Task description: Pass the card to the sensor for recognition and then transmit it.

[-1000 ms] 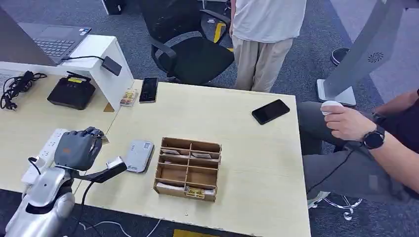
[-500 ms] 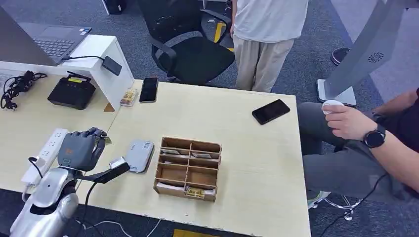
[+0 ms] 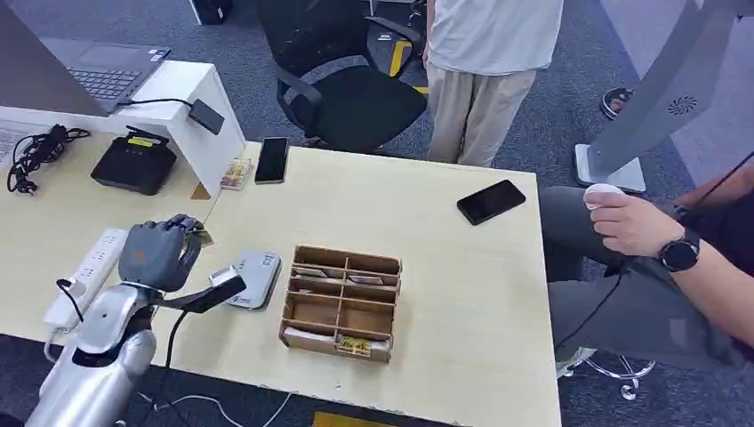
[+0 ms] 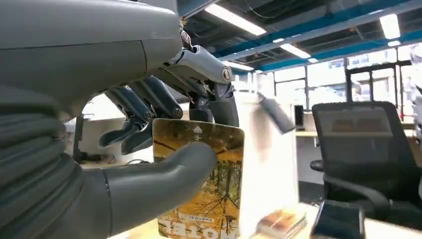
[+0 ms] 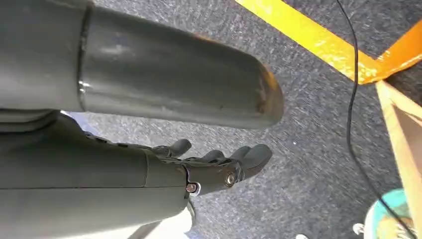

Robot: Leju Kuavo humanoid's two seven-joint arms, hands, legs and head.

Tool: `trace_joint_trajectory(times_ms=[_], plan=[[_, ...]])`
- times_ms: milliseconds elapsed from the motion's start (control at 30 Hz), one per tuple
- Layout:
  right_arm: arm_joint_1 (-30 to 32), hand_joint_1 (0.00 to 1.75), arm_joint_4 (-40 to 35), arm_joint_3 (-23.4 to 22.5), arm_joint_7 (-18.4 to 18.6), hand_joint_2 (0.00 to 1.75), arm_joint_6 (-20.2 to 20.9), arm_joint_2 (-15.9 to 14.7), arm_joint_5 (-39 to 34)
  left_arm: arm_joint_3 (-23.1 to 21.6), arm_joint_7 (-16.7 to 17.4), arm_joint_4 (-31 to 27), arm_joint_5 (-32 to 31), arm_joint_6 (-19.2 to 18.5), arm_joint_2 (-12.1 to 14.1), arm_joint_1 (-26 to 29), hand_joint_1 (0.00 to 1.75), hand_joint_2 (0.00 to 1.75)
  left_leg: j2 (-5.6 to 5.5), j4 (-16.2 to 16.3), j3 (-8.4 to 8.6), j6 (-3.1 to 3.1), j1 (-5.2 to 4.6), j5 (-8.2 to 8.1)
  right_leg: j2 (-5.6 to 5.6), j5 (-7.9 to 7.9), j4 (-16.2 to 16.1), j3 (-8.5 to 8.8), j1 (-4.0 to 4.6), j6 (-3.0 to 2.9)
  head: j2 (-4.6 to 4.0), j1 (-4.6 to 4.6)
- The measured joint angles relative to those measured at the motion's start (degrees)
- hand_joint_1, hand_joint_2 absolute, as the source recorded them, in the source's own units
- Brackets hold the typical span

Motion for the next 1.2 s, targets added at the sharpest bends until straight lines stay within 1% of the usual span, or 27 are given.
trace_joint_trajectory(times_ms=[100,267,333,467,600,733,967,1200], plan=[[0.02,0.00,-0.02,-0.17,-0.48,0.00,0.48,-0.39,-0.63,-2.70,0.65,2.42,-0.57,-0.28,-1.20,-3.81,1.75,1.75,0.16,0.00,0.02,-0.07,-0.01,0.06,0.17,0.19,0.02,-0.05,0.00,-0.02,0.00,-0.04],[0.39,0.00,-0.02,-0.37,-0.39,0.00,0.44,-0.57,0.05,-4.37,1.14,4.15,-0.11,0.81,-1.83,-5.45,1.75,1.75,0.34,0.00,-0.01,-0.07,-0.01,0.05,0.35,0.20,0.02,-0.12,0.00,-0.03,0.00,-0.04],[0.28,0.00,-0.02,-0.15,0.24,0.00,0.35,-0.44,1.21,-4.37,1.84,4.13,1.12,1.80,-1.09,-4.60,1.75,1.75,0.37,-0.01,-0.05,-0.08,0.01,0.05,0.38,0.19,0.05,-0.12,0.00,-0.03,0.00,-0.02],[-0.21,0.00,-0.02,0.59,1.44,0.00,0.24,0.26,2.38,-3.26,1.42,2.10,3.52,3.52,2.01,0.44,1.75,1.75,0.44,-0.03,-0.06,-0.10,0.03,0.05,0.48,0.15,0.08,-0.27,0.01,-0.10,0.00,-0.04],[-0.94,0.00,-0.02,1.16,1.51,0.00,0.24,0.68,2.45,-2.05,1.00,0.94,3.74,3.54,3.30,3.10,1.75,1.75,0.33,-0.03,-0.14,-0.13,0.05,0.07,0.35,0.13,0.09,-0.28,0.05,-0.11,0.00,-0.04],[-1.07,0.00,-0.02,1.51,1.49,0.00,0.20,0.77,2.45,-1.48,0.90,0.30,3.74,3.54,3.78,3.95,1.75,1.75,0.34,-0.03,-0.15,-0.14,0.04,0.09,0.34,0.16,0.10,-0.26,0.05,-0.10,0.00,-0.04],[-0.99,0.00,0.00,1.62,1.31,0.00,0.20,1.01,2.41,-0.93,0.85,-0.14,3.48,3.52,3.87,4.83,1.75,1.75,0.34,-0.03,-0.14,-0.14,0.02,0.09,0.31,0.17,0.09,-0.26,0.03,-0.09,0.00,-0.04],[-0.52,0.00,0.13,1.79,2.01,0.00,0.09,1.12,1.95,0.05,0.20,-1.16,2.43,3.08,3.94,5.94,1.75,1.75,0.35,-0.03,-0.14,-0.14,0.03,0.09,0.32,0.15,0.08,-0.34,0.04,-0.10,0.00,-0.04]])
